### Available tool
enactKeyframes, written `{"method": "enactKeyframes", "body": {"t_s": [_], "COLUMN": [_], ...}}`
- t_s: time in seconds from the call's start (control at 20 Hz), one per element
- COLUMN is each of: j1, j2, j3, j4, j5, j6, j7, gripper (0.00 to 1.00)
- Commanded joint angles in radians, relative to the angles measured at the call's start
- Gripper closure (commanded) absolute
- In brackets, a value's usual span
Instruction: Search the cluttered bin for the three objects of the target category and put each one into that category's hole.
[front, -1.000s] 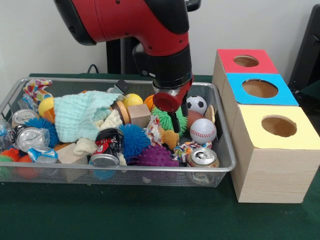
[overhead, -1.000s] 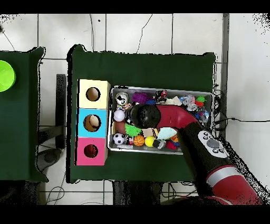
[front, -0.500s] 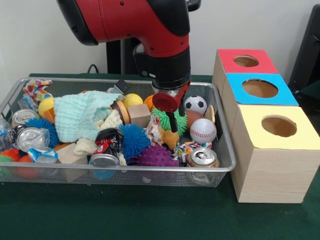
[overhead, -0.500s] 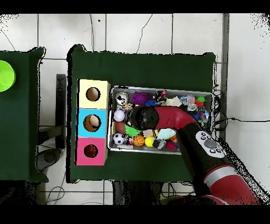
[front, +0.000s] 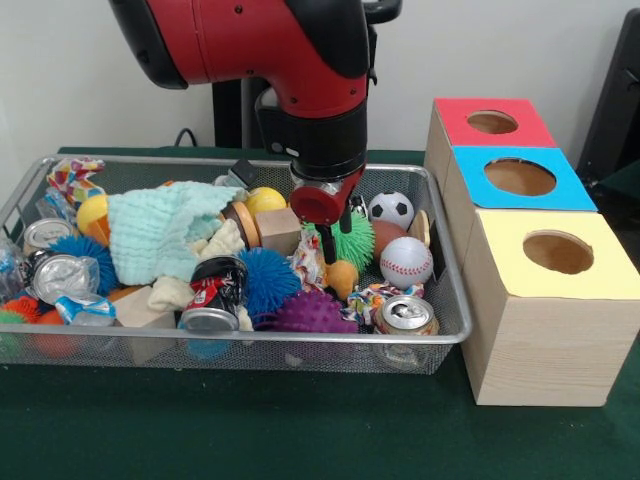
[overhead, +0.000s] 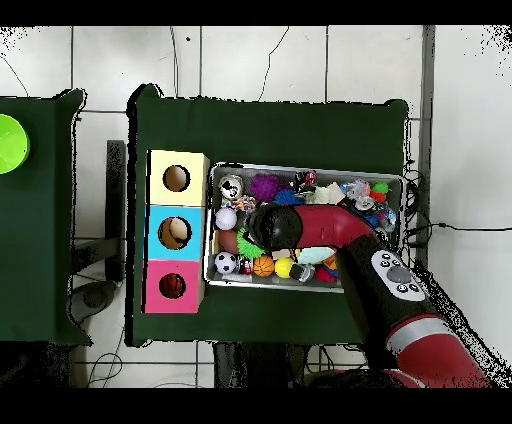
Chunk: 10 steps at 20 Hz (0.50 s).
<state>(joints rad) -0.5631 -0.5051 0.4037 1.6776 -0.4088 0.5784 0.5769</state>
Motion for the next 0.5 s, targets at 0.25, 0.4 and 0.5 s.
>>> {"method": "enactKeyframes", "body": {"t_s": [0.25,0.4,0.5], "j1": [-0.007,-0.015,-0.025], "j2": [0.041,0.048,0.051], "j3": [-0.022,-0.008,0.005], "j4": [-0.060,-0.055,-0.047], "j5": [-0.061,-0.059,-0.056], "j6": [-0.076,-0.088,-0.097], "j7": [0.128,0.120,0.111], "gripper": [0.00,0.00,0.00]}}
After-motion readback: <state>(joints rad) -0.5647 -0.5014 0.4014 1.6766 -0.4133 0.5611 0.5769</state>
